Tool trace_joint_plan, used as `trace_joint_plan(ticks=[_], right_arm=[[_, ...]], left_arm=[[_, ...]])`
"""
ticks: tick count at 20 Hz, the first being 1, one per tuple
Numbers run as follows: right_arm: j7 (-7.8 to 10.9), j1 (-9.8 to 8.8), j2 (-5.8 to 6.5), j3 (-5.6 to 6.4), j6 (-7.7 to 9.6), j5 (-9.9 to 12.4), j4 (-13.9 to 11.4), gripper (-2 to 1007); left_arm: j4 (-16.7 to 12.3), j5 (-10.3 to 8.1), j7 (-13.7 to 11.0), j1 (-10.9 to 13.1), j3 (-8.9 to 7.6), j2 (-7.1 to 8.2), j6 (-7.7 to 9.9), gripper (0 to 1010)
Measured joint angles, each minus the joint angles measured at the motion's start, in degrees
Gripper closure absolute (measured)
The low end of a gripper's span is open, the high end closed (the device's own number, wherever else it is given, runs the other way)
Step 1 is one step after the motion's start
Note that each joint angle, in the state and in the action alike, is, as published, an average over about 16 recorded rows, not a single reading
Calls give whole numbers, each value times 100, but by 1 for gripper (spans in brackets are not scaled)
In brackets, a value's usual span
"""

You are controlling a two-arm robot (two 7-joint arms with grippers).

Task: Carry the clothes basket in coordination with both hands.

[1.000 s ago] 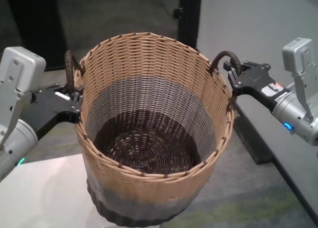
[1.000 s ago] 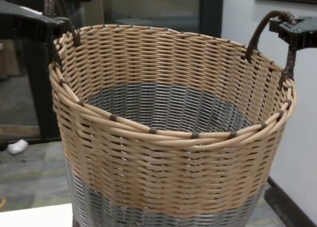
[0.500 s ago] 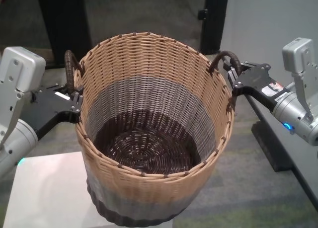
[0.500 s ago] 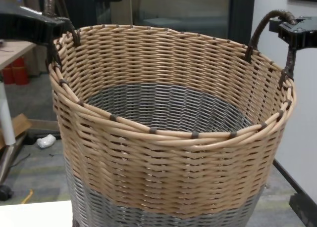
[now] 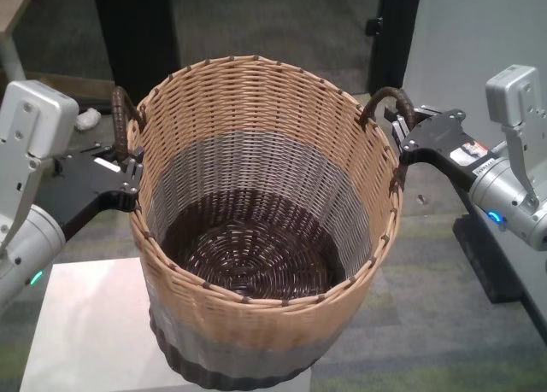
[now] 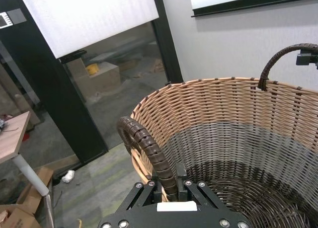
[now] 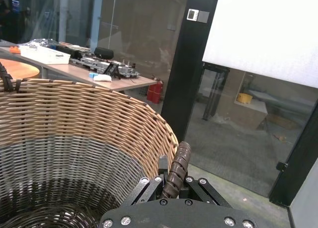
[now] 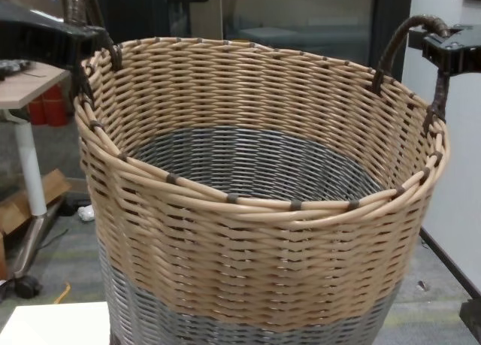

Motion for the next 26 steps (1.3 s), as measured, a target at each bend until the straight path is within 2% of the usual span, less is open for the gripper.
trace_joint_plan(ticks=[10,15,21,26], right_arm=[[0,0,0,0,0,0,0,899],[1,20,-10,-13,-17,-9,41,899],[5,109,-56,-63,-80,-54,204,899],[10,257,-128,-126,-177,-123,462,899]], left_arm=[[7,4,-10,-2,-1,-1,-5,827],[70,51,-62,-30,3,0,-70,827],[224,158,-145,-93,7,-6,-169,827],[423,280,-222,-176,-1,-25,-273,827]])
